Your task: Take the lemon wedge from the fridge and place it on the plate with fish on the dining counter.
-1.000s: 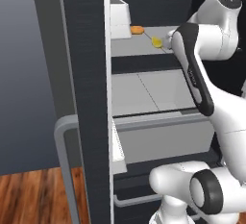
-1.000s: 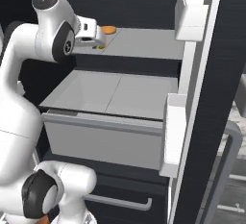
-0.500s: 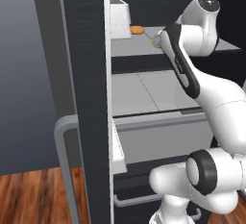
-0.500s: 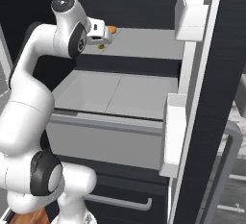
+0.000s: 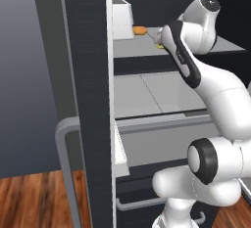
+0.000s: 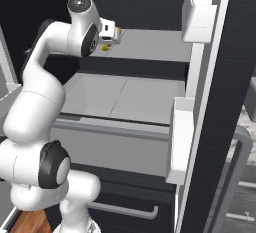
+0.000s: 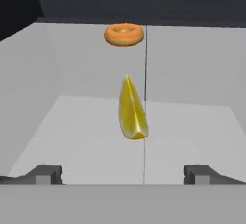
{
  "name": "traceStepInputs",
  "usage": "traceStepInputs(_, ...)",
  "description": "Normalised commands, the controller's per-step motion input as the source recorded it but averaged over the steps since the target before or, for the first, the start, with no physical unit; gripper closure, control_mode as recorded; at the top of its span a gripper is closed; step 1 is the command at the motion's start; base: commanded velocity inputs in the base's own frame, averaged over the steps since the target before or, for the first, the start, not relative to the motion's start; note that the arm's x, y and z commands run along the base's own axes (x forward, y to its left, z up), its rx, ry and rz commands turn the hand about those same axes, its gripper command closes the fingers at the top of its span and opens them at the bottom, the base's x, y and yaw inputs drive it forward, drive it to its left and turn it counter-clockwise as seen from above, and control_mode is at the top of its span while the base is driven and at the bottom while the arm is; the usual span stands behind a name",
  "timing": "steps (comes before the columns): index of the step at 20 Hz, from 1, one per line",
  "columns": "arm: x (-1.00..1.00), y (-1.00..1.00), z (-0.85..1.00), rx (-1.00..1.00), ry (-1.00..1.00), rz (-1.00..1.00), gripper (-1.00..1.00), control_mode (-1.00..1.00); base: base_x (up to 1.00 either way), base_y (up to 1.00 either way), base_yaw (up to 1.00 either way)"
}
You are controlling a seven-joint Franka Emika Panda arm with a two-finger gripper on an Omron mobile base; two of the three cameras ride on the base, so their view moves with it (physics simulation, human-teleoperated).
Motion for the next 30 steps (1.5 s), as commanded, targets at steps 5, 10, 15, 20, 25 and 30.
traceStepInputs(5,0.44,0.0,-0.09,0.0,0.03,0.04,-1.0,-1.0,0.0,0.0,0.0)
traceStepInputs(10,0.63,-0.02,-0.15,0.0,0.04,0.04,-1.0,-1.0,0.0,0.0,0.0)
traceStepInputs(15,0.62,-0.08,-0.13,0.0,0.01,0.03,-1.0,-1.0,0.0,0.0,0.0)
traceStepInputs(20,0.2,-0.07,-0.03,0.0,0.04,0.01,-1.0,-1.0,0.0,0.0,0.0)
traceStepInputs(25,0.0,0.0,0.0,0.0,0.0,0.0,-1.0,-1.0,0.0,0.0,0.0)
traceStepInputs(30,-0.02,0.0,0.0,0.0,0.0,0.0,-1.0,-1.0,0.0,0.0,0.0)
